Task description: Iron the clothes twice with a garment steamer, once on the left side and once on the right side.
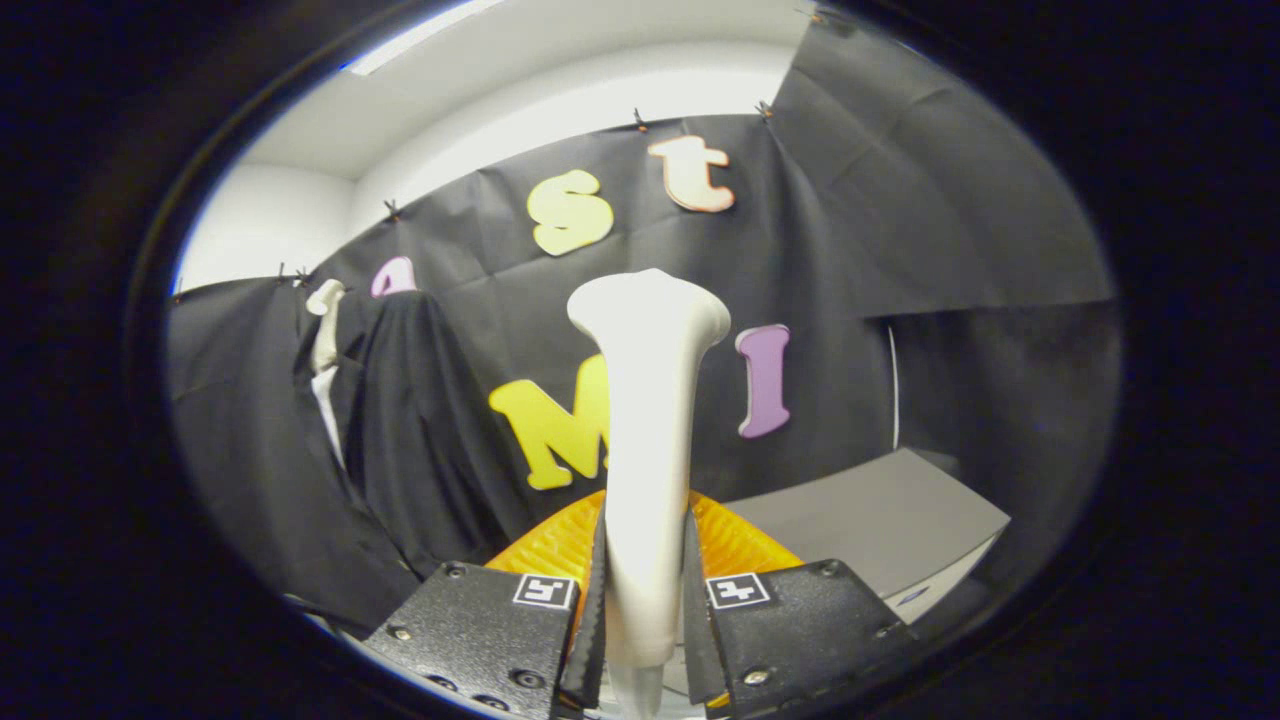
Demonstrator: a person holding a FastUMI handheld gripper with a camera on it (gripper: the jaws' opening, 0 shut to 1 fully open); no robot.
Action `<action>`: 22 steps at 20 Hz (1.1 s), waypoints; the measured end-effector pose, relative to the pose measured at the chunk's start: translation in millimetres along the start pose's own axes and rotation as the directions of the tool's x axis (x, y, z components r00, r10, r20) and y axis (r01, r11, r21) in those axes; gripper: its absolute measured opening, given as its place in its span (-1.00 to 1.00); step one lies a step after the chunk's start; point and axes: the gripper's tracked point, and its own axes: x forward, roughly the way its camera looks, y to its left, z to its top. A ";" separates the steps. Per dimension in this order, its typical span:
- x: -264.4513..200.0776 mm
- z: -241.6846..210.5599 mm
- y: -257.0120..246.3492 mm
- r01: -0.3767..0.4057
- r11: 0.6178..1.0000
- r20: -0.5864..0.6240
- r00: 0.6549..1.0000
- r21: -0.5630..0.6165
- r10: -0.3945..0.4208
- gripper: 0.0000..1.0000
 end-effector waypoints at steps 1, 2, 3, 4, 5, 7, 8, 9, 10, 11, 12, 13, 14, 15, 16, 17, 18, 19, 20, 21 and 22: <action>-3.5 6.1 19.6 -0.019 1.000 0.019 1.000 -0.007 0.019 -0.30; -5.7 14.1 38.6 -0.038 0.999 0.040 0.998 -0.010 0.038 -0.30; -6.4 19.0 59.2 -0.052 0.998 0.052 0.997 -0.018 0.053 -0.31; -6.6 22.5 75.5 -0.063 0.998 0.059 0.996 -0.025 0.065 -0.30; -8.2 25.0 96.7 -0.083 0.996 0.068 0.994 -0.028 0.085 -0.31; -6.9 27.5 133.9 -0.115 0.992 0.077 0.990 -0.045 0.119 -0.30; -5.5 27.7 150.3 -0.128 0.990 0.080 0.988 -0.057 0.132 -0.30; -3.2 26.5 166.0 -0.139 0.988 0.079 0.986 -0.072 0.144 -0.31; 0.3 23.9 180.4 -0.149 0.985 0.077 0.985 -0.086 0.155 -0.31; 3.4 22.6 195.0 -0.158 0.982 0.072 0.983 -0.101 0.166 -0.31; 7.4 19.1 207.7 -0.166 0.980 0.065 0.983 -0.113 0.174 -0.31; 11.6 15.7 219.4 -0.173 0.977 0.060 0.982 -0.122 0.181 -0.31; 17.1 11.6 232.0 -0.181 0.975 0.052 0.981 -0.130 0.189 -0.31; 20.6 8.4 241.9 -0.184 0.974 0.046 0.980 -0.134 0.192 -0.31; 25.5 5.3 249.2 -0.186 0.972 0.039 0.980 -0.143 0.194 -0.31; 31.4 1.1 258.1 -0.188 0.971 0.032 0.980 -0.149 0.195 -0.31; 36.1 -4.4 263.9 -0.191 0.969 0.021 0.980 -0.154 0.196 -0.31; 40.0 -9.9 269.3 -0.192 0.969 0.010 0.980 -0.155 0.196 -0.31; 43.1 -16.8 272.3 -0.193 0.969 -0.003 0.981 -0.158 0.194 -0.31; 45.4 -22.5 275.0 -0.192 0.968 -0.014 0.981 -0.160 0.192 -0.30; 48.3 -26.6 275.5 -0.188 0.969 -0.024 0.982 -0.163 0.187 -0.30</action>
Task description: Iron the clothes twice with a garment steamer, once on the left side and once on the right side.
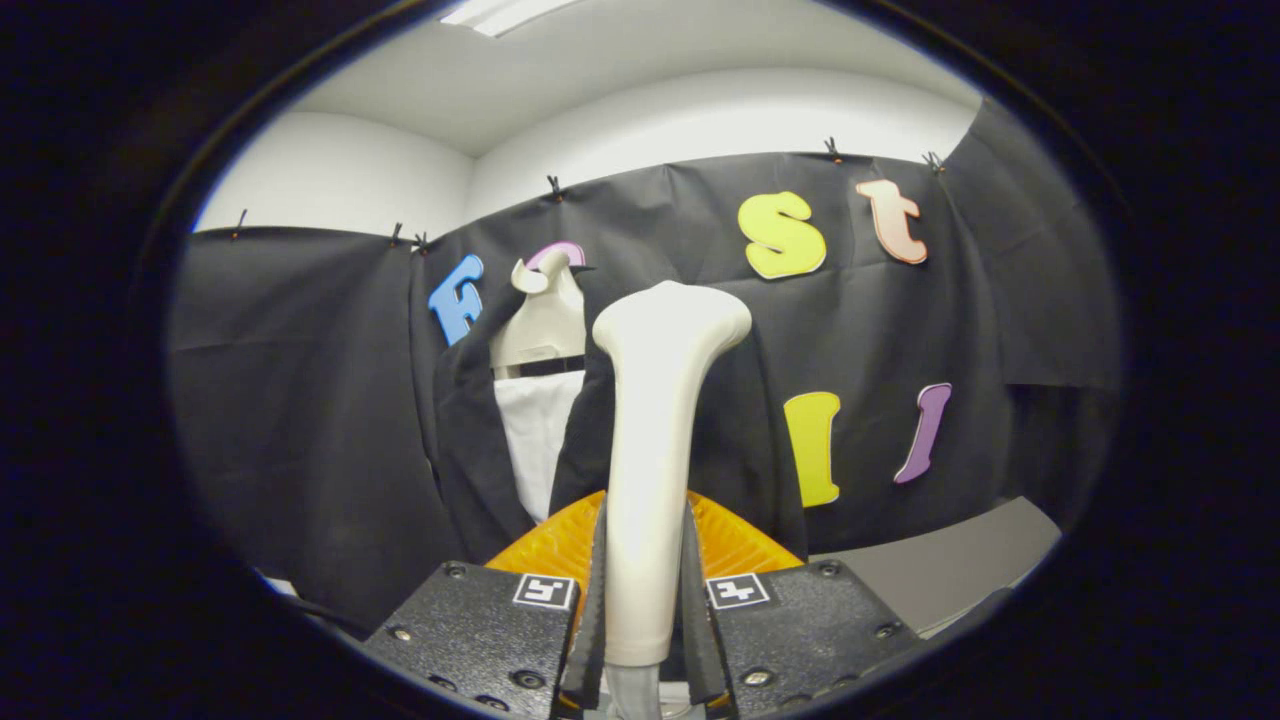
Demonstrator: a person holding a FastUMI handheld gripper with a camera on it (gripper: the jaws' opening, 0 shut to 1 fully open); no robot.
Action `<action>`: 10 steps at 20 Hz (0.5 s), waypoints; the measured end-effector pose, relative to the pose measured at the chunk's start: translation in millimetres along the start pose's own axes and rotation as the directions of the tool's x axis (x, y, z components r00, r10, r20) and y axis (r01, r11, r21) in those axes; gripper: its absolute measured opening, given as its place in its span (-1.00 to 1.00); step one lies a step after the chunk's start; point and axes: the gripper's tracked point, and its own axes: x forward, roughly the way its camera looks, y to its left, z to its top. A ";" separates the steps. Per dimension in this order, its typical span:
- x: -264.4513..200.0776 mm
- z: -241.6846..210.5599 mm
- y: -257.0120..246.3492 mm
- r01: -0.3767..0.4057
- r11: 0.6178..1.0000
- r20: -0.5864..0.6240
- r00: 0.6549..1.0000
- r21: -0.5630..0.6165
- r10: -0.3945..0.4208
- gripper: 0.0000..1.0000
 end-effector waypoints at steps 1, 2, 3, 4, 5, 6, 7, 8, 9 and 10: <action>2.1 -5.1 1.4 0.003 1.000 -0.013 1.000 -0.005 -0.003 -0.30; 4.6 -11.1 1.1 0.003 1.000 -0.025 1.000 -0.005 -0.003 -0.30; 5.6 -16.1 2.3 0.000 1.000 -0.036 0.999 -0.007 0.000 -0.31; 6.5 -20.3 3.1 -0.002 1.000 -0.045 0.999 -0.011 0.002 -0.31; 6.7 -24.2 3.5 -0.002 1.000 -0.053 0.999 -0.016 0.001 -0.31; 6.2 -29.1 2.5 -0.001 1.000 -0.061 0.998 -0.020 0.000 -0.30; 5.8 -32.9 2.4 0.000 1.000 -0.067 0.998 -0.022 -0.002 -0.30; 6.8 -37.3 0.2 0.002 1.000 -0.075 0.997 -0.024 -0.004 -0.30; 7.7 -41.8 -0.3 0.005 1.000 -0.083 0.997 -0.026 -0.007 -0.30; 8.7 -47.3 -1.3 0.008 1.000 -0.092 0.996 -0.027 -0.010 -0.30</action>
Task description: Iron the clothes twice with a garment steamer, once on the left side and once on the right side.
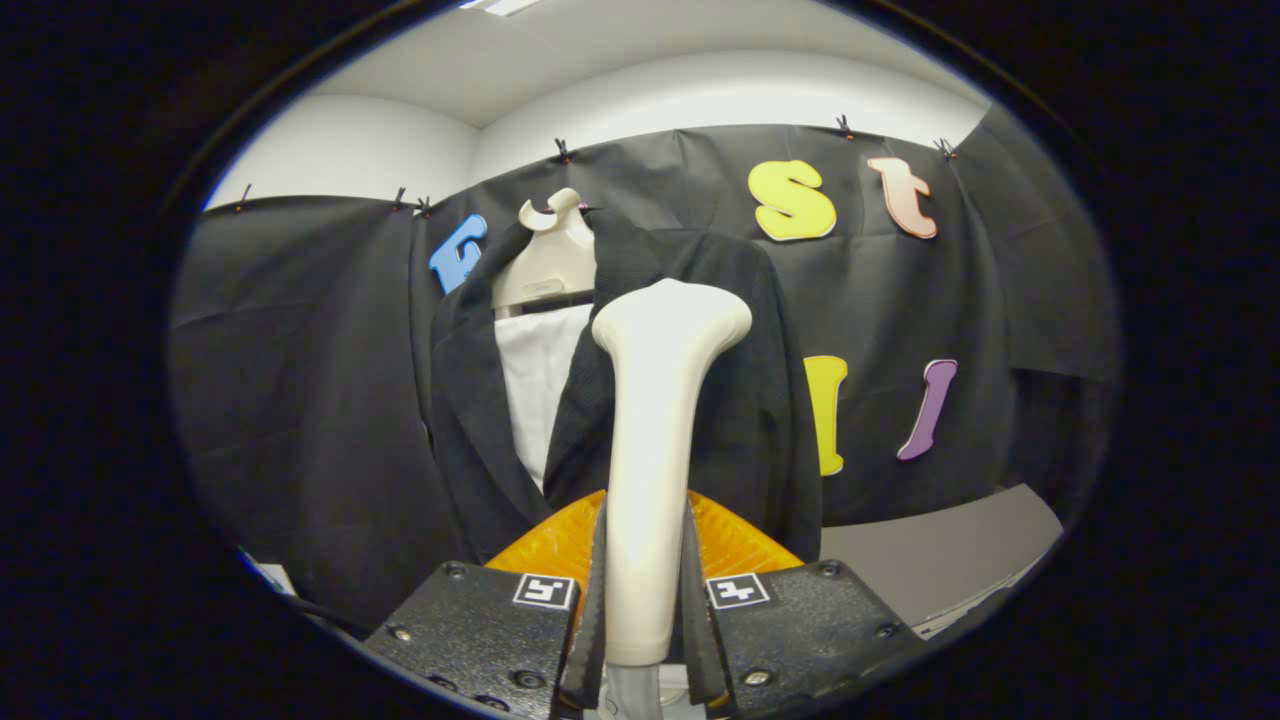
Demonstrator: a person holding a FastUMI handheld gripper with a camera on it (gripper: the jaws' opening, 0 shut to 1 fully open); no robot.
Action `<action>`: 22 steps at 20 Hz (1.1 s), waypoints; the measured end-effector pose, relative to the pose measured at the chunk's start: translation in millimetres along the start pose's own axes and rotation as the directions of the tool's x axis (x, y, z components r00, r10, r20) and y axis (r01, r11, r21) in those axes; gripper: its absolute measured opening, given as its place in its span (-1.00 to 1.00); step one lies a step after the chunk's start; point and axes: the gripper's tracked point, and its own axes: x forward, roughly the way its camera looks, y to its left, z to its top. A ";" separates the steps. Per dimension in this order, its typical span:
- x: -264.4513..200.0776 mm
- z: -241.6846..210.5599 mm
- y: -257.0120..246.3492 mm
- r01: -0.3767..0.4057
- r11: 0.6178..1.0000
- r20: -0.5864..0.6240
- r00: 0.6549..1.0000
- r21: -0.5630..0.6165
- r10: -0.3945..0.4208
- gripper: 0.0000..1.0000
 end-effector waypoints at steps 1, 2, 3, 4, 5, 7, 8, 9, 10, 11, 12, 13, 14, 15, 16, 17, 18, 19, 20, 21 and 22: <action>0.0 -6.4 0.1 0.004 1.000 -0.011 1.000 -0.002 -0.004 -0.30; -4.8 -14.2 -2.9 0.008 1.000 -0.022 1.000 -0.004 -0.008 -0.30; -6.5 -20.0 -3.4 0.010 1.000 -0.032 0.999 -0.006 -0.010 -0.31; -6.8 -26.4 -4.2 0.011 1.000 -0.043 0.999 -0.007 -0.012 -0.30; -6.9 -32.4 -3.1 0.012 1.000 -0.054 0.998 -0.007 -0.013 -0.30; -7.2 -46.8 -3.5 0.013 1.000 -0.082 0.997 -0.006 -0.013 -0.30; -8.3 -54.3 -4.5 0.014 1.000 -0.094 0.995 -0.006 -0.014 -0.30; -8.8 -60.8 -4.6 0.017 1.000 -0.106 0.994 -0.008 -0.017 -0.30; -9.7 -68.3 -6.1 0.019 1.000 -0.117 0.993 -0.010 -0.020 -0.30; -10.5 -75.7 -5.6 0.019 1.000 -0.131 0.991 -0.009 -0.020 -0.30; -11.6 -84.2 -5.7 0.018 1.000 -0.147 0.989 -0.009 -0.019 -0.30; -12.6 -92.3 -4.7 0.017 1.000 -0.161 0.987 -0.012 -0.018 -0.30; -13.0 -100.4 -6.6 0.017 1.000 -0.173 0.985 -0.016 -0.019 -0.30; -14.4 -107.5 -6.6 0.018 1.000 -0.186 0.982 -0.018 -0.021 -0.30; -16.0 -117.1 -7.2 0.018 1.000 -0.199 0.980 -0.019 -0.021 -0.30; -17.6 -125.1 -6.1 0.018 1.000 -0.214 0.977 -0.019 -0.022 -0.30; -18.6 -134.4 -6.7 0.020 1.000 -0.227 0.973 -0.021 -0.024 -0.30; -19.5 -142.5 -5.3 0.021 1.000 -0.240 0.970 -0.022 -0.026 -0.30; -19.1 -149.9 -6.8 0.022 1.000 -0.253 0.967 -0.023 -0.027 -0.30; -20.1 -155.5 -6.7 0.023 0.999 -0.264 0.964 -0.022 -0.028 -0.30; -20.2 -161.5 -8.5 0.025 0.999 -0.273 0.962 -0.024 -0.031 -0.30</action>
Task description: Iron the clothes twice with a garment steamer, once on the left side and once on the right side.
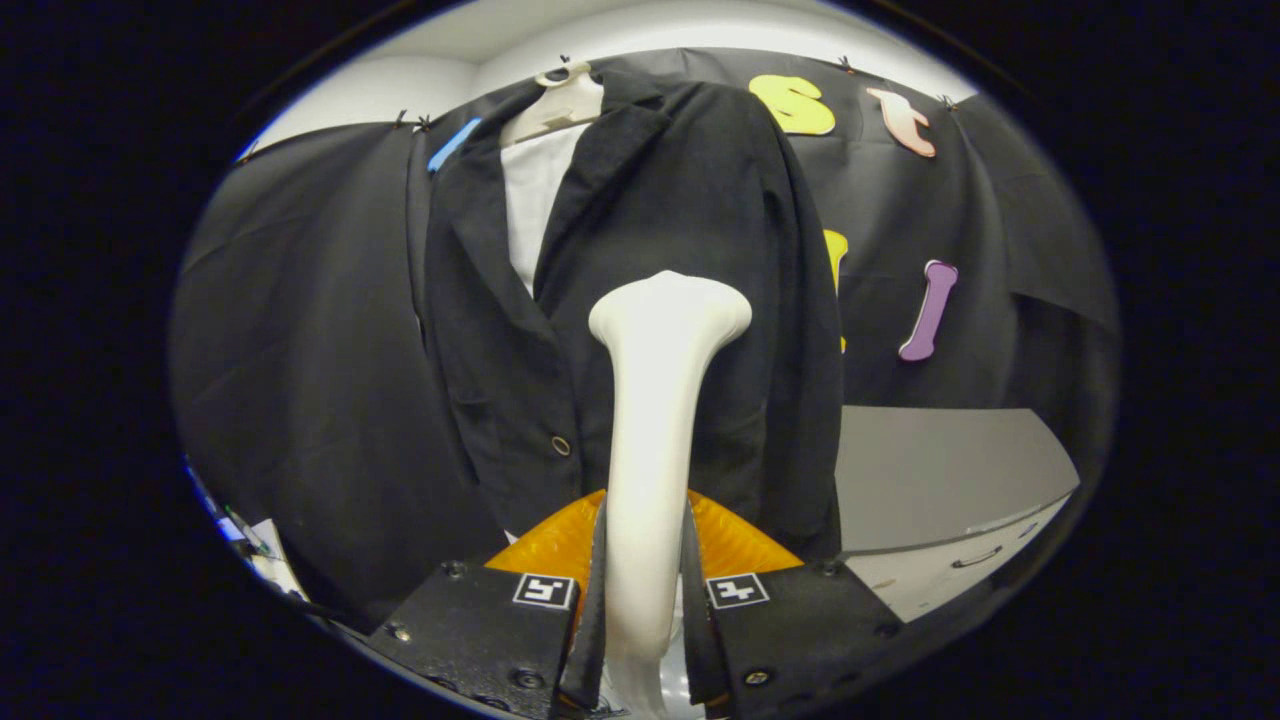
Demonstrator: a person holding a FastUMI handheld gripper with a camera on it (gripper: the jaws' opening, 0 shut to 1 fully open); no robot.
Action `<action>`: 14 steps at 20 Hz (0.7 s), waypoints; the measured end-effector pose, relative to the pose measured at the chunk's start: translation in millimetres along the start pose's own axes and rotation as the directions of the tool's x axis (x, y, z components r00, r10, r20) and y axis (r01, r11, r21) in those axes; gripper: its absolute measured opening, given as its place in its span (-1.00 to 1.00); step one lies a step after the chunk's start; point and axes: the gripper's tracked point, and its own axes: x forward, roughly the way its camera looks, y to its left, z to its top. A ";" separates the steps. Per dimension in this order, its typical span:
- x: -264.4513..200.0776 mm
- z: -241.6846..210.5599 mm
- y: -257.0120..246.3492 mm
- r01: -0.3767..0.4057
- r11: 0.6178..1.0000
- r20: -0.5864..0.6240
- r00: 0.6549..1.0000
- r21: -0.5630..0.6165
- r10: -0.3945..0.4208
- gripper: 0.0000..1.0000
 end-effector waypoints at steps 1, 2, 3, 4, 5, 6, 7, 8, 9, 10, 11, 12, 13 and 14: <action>0.9 -6.4 -0.4 0.004 1.000 -0.008 1.000 0.001 -0.004 -0.30; 1.0 -11.8 -2.0 0.007 1.000 -0.017 1.000 0.003 -0.006 -0.30; 1.3 -17.5 -2.4 0.009 1.000 -0.026 1.000 0.005 -0.008 -0.30; 3.1 -23.6 -4.0 0.011 1.000 -0.035 0.999 0.007 -0.010 -0.30; 3.5 -28.9 -4.2 0.013 1.000 -0.044 0.999 0.007 -0.013 -0.30; 5.4 -34.9 -5.4 0.015 1.000 -0.055 0.998 0.008 -0.015 -0.31; 6.2 -41.3 -5.2 0.017 1.000 -0.065 0.998 0.009 -0.016 -0.30; 6.9 -47.9 -6.0 0.018 1.000 -0.074 0.997 0.010 -0.017 -0.30; 7.8 -54.2 -4.8 0.017 1.000 -0.084 0.996 0.009 -0.017 -0.30; 9.2 -60.3 -5.7 0.017 1.000 -0.092 0.996 0.011 -0.016 -0.31; 10.1 -67.0 -5.1 0.017 1.000 -0.100 0.995 0.013 -0.015 -0.30; 11.2 -74.3 -5.8 0.016 1.000 -0.110 0.994 0.012 -0.015 -0.31; 11.5 -80.0 -4.4 0.017 1.000 -0.117 0.993 0.015 -0.015 -0.31; 12.0 -85.5 -4.1 0.017 1.000 -0.125 0.992 0.014 -0.016 -0.30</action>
